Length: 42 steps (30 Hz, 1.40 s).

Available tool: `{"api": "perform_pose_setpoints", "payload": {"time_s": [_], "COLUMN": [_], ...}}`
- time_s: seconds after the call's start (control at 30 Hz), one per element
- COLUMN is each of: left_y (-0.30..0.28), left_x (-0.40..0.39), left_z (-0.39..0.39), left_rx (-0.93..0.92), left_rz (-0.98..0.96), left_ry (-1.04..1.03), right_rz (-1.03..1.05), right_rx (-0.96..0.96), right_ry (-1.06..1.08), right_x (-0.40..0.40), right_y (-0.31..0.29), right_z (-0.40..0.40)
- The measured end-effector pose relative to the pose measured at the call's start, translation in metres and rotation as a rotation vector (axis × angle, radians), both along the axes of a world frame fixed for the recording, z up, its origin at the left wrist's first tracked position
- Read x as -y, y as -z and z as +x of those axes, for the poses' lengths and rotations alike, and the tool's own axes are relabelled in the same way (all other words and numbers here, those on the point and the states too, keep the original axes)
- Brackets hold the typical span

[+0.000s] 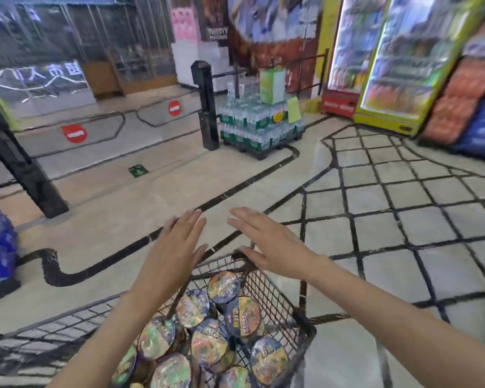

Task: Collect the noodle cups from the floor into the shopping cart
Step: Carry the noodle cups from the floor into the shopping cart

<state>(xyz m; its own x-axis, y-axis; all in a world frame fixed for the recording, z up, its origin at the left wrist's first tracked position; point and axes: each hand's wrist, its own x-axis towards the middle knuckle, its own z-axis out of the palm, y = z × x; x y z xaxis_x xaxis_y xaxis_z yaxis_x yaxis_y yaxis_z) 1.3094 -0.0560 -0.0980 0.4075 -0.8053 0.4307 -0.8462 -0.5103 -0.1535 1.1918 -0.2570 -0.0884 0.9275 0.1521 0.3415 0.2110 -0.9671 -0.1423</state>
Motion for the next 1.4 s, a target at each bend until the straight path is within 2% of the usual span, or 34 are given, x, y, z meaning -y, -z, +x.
{"api": "perform_pose_setpoints", "payload": {"time_s": [0.17,0.3,0.43,0.6,0.77,0.97,1.1,1.2,1.4], "left_y": [-0.012,-0.017,-0.022,-0.03,-0.034,-0.024,-0.023,-0.021,0.003], "left_x": [0.052,0.112,0.177,0.23,0.229,0.166,0.106,0.08,0.085], "left_z": [-0.034,-0.099,-0.2,-0.367,-0.57,-0.815,-0.957,-1.026,-1.162], "left_rx": [0.099,0.133,0.179,0.252,0.252,0.276,0.29,0.331,0.352], "left_rz": [0.008,0.009,-0.011,-0.094,-0.13,-0.113,-0.106,-0.071,-0.156], "left_ry": [0.299,0.561,0.88,1.257,1.62,1.953,2.159,2.277,2.395], "right_rz": [-0.141,-0.233,-0.262,-0.296,-0.314,-0.328,-0.326,-0.279,-0.192], "right_rx": [0.05,-0.002,-0.047,-0.098,-0.144,-0.302,-0.327,-0.285,-0.101], "right_ry": [0.285,0.531,0.815,1.18,1.51,1.926,2.257,2.451,2.707], "right_x": [0.02,0.032,0.032,-0.005,-0.086,-0.243,-0.362,-0.426,-0.497], "right_y": [-0.01,-0.017,-0.026,-0.031,-0.023,-0.021,-0.023,-0.014,0.017], "right_z": [-0.085,-0.192,-0.331,-0.514,-0.698,-0.888,-0.976,-1.018,-1.097]}}
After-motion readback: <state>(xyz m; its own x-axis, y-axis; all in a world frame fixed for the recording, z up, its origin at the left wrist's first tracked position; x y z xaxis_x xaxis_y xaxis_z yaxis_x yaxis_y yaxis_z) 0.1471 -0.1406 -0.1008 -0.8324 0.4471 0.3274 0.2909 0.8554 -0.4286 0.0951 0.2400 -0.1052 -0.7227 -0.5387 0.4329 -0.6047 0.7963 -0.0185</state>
